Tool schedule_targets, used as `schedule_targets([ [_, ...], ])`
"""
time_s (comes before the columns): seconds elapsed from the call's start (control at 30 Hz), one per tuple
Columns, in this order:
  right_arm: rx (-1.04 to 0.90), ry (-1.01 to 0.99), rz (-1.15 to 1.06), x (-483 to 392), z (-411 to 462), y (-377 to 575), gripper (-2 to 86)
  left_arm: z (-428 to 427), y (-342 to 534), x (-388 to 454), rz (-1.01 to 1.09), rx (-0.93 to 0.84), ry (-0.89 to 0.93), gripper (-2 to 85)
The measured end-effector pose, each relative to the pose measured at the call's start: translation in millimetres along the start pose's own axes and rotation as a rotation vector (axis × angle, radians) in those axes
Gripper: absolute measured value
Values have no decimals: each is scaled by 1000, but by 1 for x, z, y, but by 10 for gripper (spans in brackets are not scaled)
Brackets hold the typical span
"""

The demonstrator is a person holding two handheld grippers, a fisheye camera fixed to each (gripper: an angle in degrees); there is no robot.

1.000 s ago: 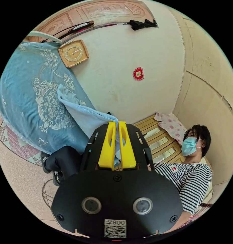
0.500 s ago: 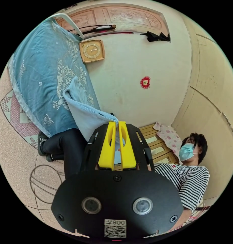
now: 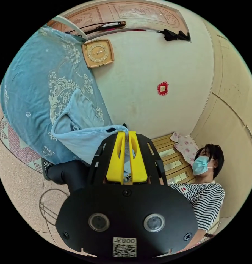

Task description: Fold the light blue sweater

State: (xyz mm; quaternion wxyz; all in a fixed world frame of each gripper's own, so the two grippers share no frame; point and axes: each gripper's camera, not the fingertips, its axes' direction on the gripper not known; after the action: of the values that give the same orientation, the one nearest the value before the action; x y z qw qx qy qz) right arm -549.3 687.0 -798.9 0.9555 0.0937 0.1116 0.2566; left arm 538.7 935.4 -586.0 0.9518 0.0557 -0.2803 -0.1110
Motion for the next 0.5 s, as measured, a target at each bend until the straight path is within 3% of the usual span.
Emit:
schedule_targets([
  [0.3,-26,160,-57,-31,98,-192,20,129,-183,2,36,-70,-75,27],
  [0.5,-145,267,37,-2,211,-314,23,220,-276,-37,-54,-122,-261,32],
])
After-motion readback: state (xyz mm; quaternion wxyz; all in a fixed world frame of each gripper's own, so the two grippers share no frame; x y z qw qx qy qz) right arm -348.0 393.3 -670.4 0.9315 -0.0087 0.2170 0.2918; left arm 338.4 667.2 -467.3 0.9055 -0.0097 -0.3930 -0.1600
